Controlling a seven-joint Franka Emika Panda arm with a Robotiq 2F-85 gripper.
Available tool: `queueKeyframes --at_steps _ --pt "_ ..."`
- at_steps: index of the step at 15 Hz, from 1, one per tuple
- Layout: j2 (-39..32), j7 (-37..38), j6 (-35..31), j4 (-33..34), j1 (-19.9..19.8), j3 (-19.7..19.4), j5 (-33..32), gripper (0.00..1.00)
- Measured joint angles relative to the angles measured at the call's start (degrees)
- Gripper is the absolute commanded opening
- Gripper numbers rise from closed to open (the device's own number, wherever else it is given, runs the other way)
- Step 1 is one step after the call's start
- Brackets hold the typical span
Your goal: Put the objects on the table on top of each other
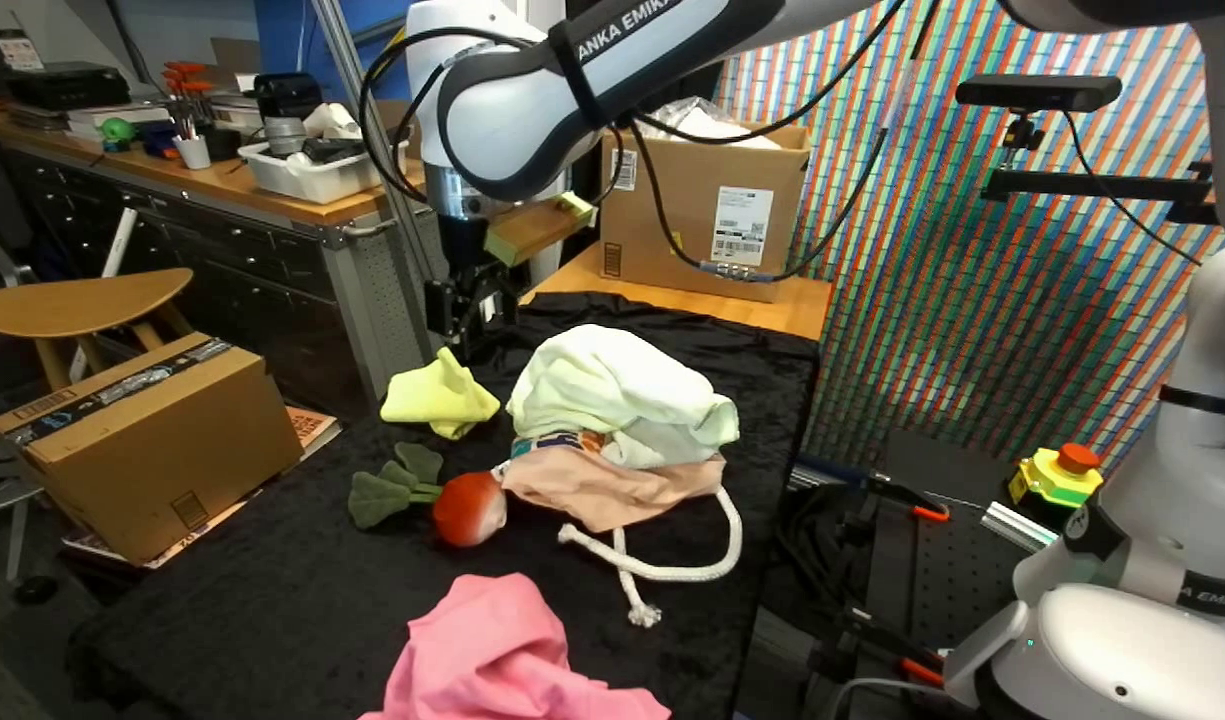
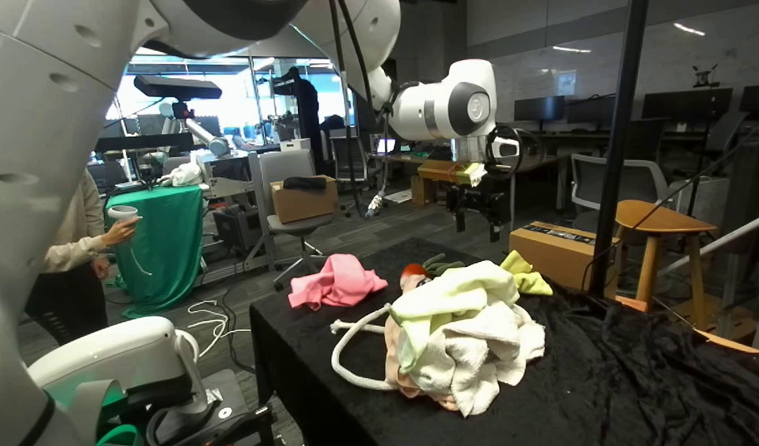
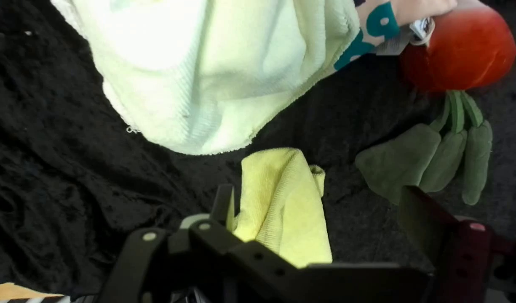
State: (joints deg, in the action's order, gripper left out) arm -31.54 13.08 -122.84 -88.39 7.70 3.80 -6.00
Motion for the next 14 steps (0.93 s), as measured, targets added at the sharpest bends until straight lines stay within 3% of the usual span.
queueKeyframes --at_steps 14 --pt "-18.4 6.4 -0.7 17.9 2.5 -2.5 0.8 1.0"
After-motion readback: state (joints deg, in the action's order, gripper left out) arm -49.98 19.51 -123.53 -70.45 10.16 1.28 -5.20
